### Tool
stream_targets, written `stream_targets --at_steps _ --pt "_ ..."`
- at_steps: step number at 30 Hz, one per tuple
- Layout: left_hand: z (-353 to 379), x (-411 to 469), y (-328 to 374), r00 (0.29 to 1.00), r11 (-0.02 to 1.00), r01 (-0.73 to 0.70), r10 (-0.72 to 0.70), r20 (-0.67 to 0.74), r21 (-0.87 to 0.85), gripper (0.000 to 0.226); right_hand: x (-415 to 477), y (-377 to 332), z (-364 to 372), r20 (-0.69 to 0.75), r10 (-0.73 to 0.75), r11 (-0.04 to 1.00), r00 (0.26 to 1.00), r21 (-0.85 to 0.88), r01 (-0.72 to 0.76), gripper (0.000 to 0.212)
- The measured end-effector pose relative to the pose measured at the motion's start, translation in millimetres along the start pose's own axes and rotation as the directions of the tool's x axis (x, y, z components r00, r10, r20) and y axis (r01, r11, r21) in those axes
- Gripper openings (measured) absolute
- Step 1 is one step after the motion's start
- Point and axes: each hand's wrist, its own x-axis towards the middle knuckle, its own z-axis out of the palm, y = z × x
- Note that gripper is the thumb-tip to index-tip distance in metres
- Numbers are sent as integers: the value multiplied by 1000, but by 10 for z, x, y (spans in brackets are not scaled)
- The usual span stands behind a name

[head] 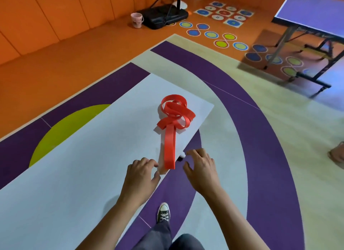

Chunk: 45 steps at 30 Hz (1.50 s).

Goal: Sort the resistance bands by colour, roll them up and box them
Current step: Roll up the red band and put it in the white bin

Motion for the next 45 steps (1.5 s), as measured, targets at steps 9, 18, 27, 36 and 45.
stream_targets --at_steps 9,18,27,36,45 --pt "242 1058 -25 986 992 119 -123 109 47 29 1436 324 -104 39 19 999 999 33 -21 36" --pt "580 2022 61 912 918 314 -362 192 242 56 2937 326 75 230 -126 990 965 -37 138 56" --pt "1241 2087 377 676 765 582 -643 361 274 63 3618 475 534 589 -11 978 808 -163 132 108" --pt "1322 1974 211 566 600 799 -770 296 34 37 3830 739 718 498 -103 962 861 -170 213 107" --pt "1499 1776 472 453 446 890 -844 289 -94 62 3728 643 774 530 -241 953 813 -29 301 63"
